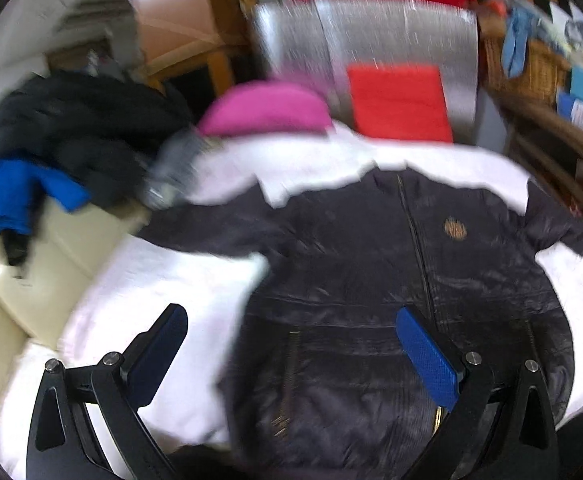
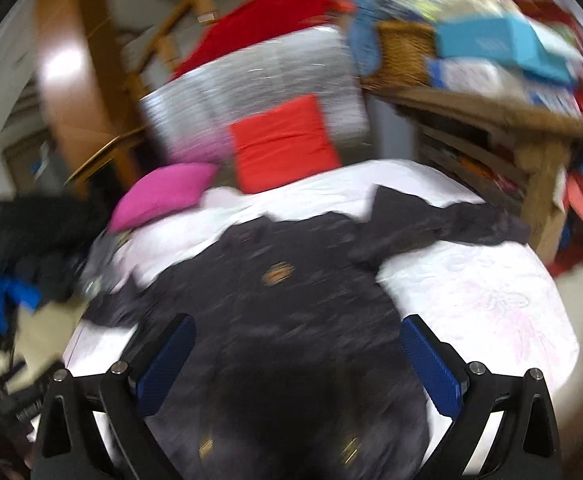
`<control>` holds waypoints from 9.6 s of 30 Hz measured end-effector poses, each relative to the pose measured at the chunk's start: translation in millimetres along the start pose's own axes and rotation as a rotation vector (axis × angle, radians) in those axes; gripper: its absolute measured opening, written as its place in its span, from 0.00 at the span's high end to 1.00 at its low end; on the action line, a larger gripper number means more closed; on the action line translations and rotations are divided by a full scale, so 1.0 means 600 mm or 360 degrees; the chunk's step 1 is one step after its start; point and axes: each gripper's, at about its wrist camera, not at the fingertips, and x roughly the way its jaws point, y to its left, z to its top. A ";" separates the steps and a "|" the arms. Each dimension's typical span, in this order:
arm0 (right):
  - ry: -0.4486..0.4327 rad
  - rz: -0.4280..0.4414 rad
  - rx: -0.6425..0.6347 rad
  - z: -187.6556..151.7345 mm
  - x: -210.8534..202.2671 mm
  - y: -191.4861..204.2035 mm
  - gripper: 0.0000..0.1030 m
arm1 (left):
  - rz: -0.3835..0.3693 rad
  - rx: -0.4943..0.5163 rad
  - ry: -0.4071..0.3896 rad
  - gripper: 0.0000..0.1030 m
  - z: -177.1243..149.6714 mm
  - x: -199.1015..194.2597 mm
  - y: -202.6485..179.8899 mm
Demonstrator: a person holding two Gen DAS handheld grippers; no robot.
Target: Fold large clothes
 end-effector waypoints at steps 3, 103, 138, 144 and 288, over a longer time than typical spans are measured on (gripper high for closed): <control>0.0019 0.0017 0.0288 0.035 0.077 -0.112 0.00 | -0.0042 -0.0025 0.0081 0.00 0.015 0.095 -0.030; 0.0306 0.0718 0.1396 0.036 0.369 -0.232 0.22 | -0.0238 0.0703 -0.0066 0.01 0.093 0.170 -0.411; 0.0668 0.0624 0.0955 0.010 0.408 -0.132 0.22 | -0.0295 -0.0224 0.0573 0.20 0.033 0.267 -0.013; 0.0670 0.0616 0.0923 0.011 0.407 -0.128 0.22 | -0.0288 -0.0356 0.0462 0.18 0.058 0.230 0.031; 0.0659 0.0209 -0.0463 -0.068 0.510 0.147 0.31 | -0.0033 -0.1422 0.0465 0.25 0.070 0.509 0.461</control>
